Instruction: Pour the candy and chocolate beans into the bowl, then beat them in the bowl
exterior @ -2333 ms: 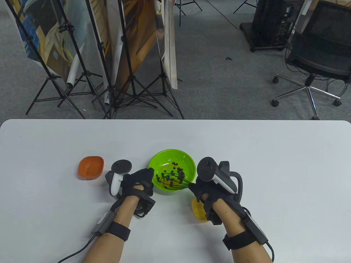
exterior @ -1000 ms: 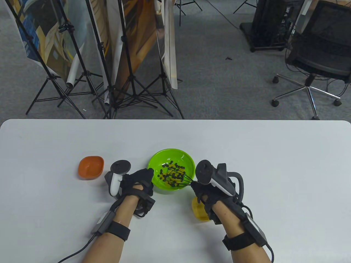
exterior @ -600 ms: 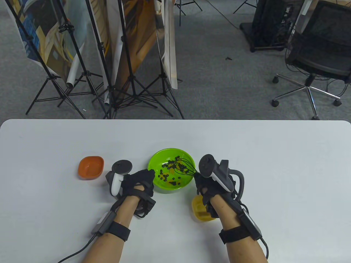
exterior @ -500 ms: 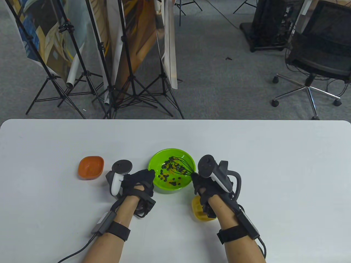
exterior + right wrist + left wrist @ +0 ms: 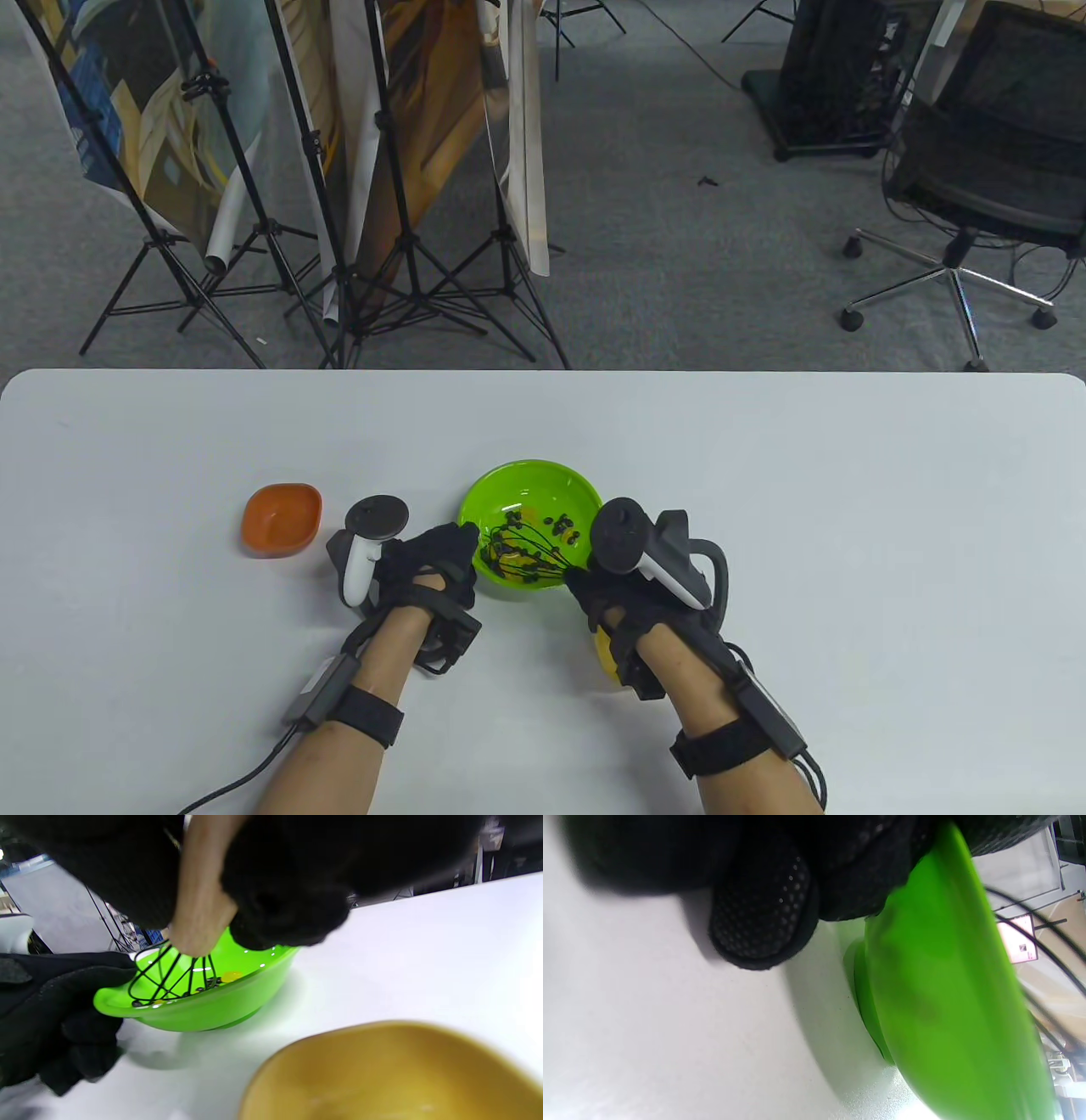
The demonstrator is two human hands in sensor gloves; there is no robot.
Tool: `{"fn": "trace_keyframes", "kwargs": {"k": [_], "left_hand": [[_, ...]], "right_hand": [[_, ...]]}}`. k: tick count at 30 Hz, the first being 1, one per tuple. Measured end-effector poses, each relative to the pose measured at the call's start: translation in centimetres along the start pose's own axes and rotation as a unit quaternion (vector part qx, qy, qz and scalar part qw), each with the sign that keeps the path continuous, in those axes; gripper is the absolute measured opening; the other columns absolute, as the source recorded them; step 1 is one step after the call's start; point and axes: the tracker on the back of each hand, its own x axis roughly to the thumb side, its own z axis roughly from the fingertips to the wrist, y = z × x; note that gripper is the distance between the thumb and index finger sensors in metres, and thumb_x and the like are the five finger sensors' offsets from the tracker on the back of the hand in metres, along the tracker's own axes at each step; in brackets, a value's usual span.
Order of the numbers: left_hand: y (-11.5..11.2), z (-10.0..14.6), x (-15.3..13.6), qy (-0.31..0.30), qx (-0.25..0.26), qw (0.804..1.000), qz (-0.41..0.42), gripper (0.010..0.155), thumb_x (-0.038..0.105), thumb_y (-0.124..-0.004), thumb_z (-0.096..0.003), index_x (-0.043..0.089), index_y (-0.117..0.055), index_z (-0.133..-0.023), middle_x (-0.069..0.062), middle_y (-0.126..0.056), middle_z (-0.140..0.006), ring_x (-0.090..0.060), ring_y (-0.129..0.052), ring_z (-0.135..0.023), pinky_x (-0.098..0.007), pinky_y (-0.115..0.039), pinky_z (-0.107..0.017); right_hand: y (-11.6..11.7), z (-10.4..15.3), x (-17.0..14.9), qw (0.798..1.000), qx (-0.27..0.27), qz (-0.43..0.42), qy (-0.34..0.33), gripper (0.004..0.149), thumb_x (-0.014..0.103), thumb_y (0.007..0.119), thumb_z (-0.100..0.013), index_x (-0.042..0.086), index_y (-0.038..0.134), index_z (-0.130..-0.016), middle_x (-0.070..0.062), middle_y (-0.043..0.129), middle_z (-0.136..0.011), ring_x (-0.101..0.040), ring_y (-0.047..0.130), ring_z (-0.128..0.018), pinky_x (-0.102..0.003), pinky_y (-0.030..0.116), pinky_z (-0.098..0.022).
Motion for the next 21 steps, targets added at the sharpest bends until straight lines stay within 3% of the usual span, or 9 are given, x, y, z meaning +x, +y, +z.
{"fn": "trace_keyframes", "kwargs": {"k": [3,8,14,21], "left_hand": [[-0.1,0.0,0.1,-0.001,-0.001,1.000,-0.003,0.045,0.059,-0.070,-0.0461,0.020,-0.084,-0.065,0.012,-0.098,-0.034,-0.015,-0.108,-0.033,-0.029,-0.092,-0.021],[-0.1,0.0,0.1,-0.002,-0.001,1.000,-0.006,0.045,0.059,-0.071,-0.0458,0.020,-0.084,-0.064,0.012,-0.098,-0.033,-0.015,-0.108,-0.032,-0.029,-0.092,-0.020],[-0.1,-0.1,0.1,-0.005,-0.007,1.000,-0.004,0.045,0.058,-0.072,-0.0456,0.019,-0.084,-0.064,0.011,-0.098,-0.033,-0.016,-0.108,-0.032,-0.029,-0.092,-0.020],[-0.1,-0.1,0.1,-0.005,-0.008,1.000,-0.005,0.045,0.058,-0.071,-0.0457,0.019,-0.084,-0.064,0.011,-0.098,-0.033,-0.015,-0.108,-0.032,-0.029,-0.092,-0.020]], "right_hand": [[-1.3,0.4,-0.5,0.999,-0.015,0.024,0.017,0.054,0.052,0.093,-0.041,0.011,0.096,-0.076,-0.013,0.102,-0.039,-0.024,0.093,-0.004,-0.042,0.086,-0.001],[-2.2,0.3,-1.5,0.996,-0.045,0.047,0.062,0.054,0.051,0.094,-0.041,0.010,0.095,-0.076,-0.013,0.102,-0.039,-0.024,0.093,-0.004,-0.042,0.086,-0.002],[-1.1,-0.9,-1.9,0.993,-0.067,0.043,0.093,0.056,0.052,0.090,-0.042,0.009,0.093,-0.077,-0.011,0.101,-0.040,-0.022,0.093,-0.004,-0.040,0.086,-0.001],[1.5,-1.8,-0.6,0.995,-0.077,-0.008,0.060,0.057,0.053,0.083,-0.045,0.007,0.092,-0.077,-0.010,0.101,-0.037,-0.018,0.093,-0.001,-0.038,0.087,0.002]]}}
